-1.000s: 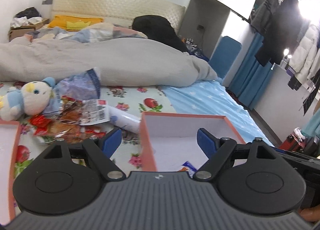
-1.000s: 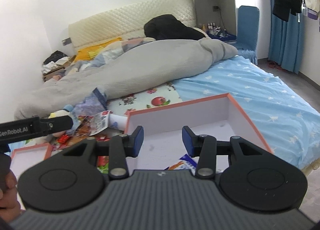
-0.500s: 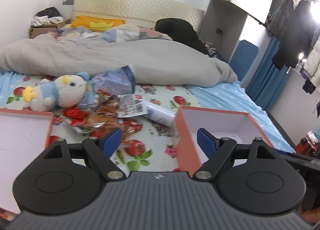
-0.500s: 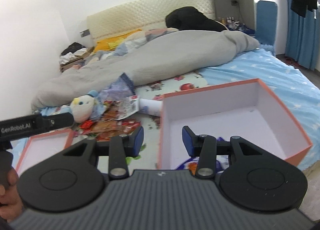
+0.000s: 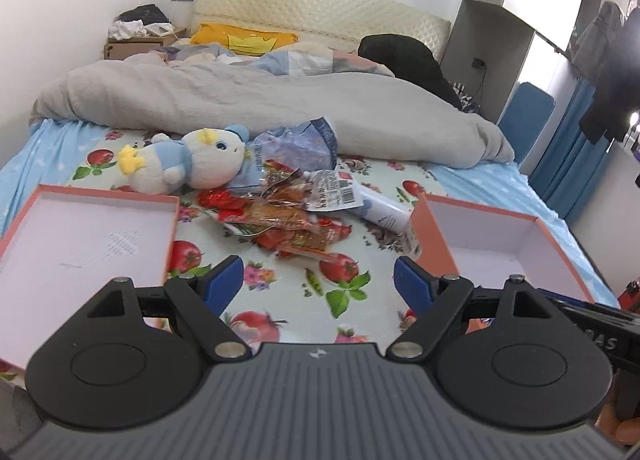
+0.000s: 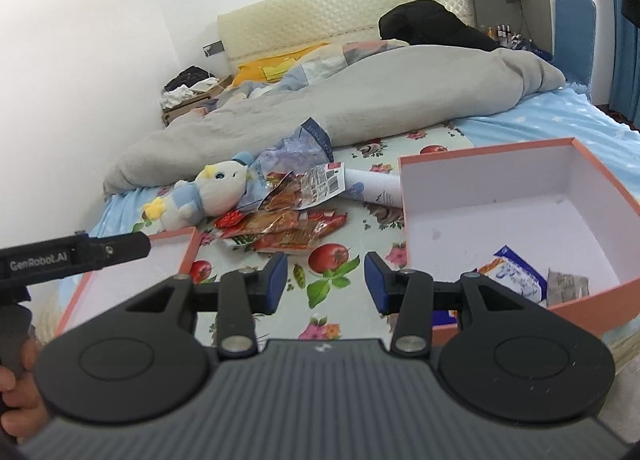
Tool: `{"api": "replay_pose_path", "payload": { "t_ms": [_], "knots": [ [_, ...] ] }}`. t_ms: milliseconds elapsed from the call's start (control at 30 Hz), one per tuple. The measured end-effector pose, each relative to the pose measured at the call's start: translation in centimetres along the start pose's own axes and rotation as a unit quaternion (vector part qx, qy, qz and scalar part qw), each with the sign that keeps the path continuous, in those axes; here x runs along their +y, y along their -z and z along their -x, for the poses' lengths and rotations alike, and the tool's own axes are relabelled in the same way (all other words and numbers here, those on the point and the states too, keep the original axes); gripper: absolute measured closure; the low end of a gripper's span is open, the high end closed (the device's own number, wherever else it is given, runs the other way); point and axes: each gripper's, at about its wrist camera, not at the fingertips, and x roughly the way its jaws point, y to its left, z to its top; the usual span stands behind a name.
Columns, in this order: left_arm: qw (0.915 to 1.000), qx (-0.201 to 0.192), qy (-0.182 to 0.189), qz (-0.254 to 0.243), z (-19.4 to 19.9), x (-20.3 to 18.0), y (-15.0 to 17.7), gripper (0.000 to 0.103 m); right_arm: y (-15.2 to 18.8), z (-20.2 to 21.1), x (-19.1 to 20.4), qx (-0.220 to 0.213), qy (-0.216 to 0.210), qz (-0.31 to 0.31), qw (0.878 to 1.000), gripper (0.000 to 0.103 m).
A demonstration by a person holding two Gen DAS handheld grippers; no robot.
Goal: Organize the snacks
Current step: 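Move both tools back toward the remaining snack pile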
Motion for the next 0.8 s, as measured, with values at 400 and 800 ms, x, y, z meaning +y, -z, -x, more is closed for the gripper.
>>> {"api": "replay_pose_path", "payload": {
  "t_ms": [400,800],
  "knots": [
    [0.9992,0.010,-0.001,0.039,-0.4,3.0,1.8,0.019,1.9,-0.7,2.0,0.031,-0.005,-0.004,0.999,0.056],
    [0.9968,0.017,0.003,0.078,-2.3,5.6,2.8,0.019,2.6,-2.7,2.8,0.054,-0.002,0.001,0.999,0.056]
  ]
}}
